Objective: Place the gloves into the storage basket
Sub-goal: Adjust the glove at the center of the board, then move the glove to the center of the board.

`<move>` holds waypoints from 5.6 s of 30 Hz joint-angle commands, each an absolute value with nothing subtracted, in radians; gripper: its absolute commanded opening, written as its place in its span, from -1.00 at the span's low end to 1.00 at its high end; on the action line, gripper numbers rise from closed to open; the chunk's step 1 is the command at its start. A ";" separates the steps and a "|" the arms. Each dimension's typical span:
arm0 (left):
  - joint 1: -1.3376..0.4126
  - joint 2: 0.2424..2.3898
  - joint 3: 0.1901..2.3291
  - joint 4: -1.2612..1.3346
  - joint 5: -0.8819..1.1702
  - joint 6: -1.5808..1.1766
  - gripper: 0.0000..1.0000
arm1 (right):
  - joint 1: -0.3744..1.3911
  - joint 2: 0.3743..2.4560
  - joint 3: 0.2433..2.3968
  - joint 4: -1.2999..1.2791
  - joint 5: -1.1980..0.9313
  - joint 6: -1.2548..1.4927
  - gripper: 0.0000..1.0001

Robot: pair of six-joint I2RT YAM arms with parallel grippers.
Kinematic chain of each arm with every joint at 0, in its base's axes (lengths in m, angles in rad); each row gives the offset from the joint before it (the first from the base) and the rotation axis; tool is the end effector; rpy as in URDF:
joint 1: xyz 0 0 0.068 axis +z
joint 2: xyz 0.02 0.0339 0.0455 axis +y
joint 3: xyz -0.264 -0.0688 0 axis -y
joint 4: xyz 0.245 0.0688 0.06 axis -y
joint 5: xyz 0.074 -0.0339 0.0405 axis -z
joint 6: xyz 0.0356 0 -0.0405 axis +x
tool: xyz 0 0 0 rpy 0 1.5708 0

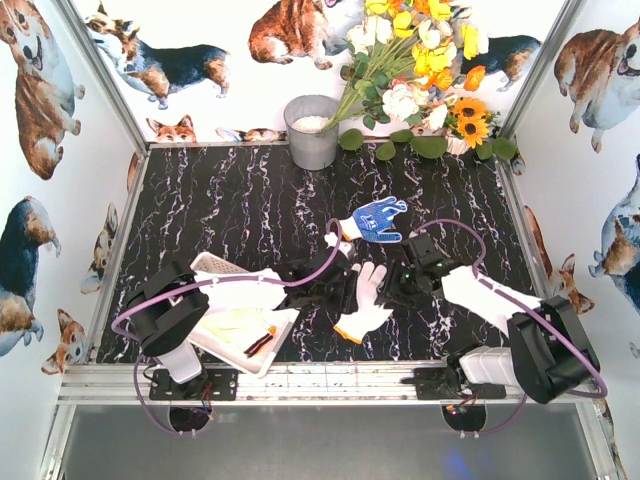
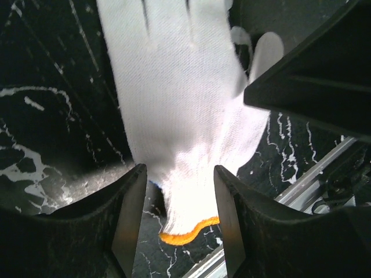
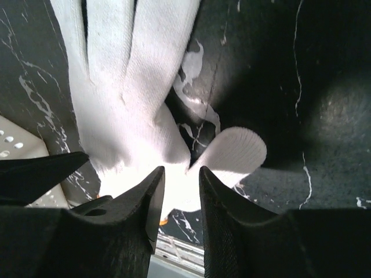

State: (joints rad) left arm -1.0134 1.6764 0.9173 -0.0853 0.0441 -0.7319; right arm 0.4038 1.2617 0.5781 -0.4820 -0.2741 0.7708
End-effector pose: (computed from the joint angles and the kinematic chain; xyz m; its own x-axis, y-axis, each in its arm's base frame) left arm 0.1783 -0.2891 0.1690 -0.8711 0.1354 -0.4721 0.3779 0.7986 -0.4684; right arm 0.1895 0.0915 0.1573 -0.9381 0.3285 -0.1095 0.2471 0.8565 0.4531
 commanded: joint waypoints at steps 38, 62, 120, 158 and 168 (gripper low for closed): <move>-1.019 1.657 0.802 -0.066 -0.059 -0.806 -1.00 | 0.272 1.374 0.746 -0.334 -0.750 0.590 -0.70; -1.028 1.541 0.847 -0.112 -0.071 -0.822 -0.17 | 0.366 1.132 0.652 -0.567 -0.425 0.703 -0.37; -0.676 1.263 1.057 -0.443 -0.132 -0.373 0.78 | 0.249 1.267 0.864 -0.453 -0.210 0.722 -0.06; -0.305 1.023 0.835 -0.399 -0.198 -0.178 0.91 | 0.259 1.903 1.186 -0.351 0.006 1.149 -0.32; -0.305 1.022 0.829 -0.393 -0.187 -0.181 0.91 | 0.259 1.918 1.210 -0.388 0.007 1.087 -0.54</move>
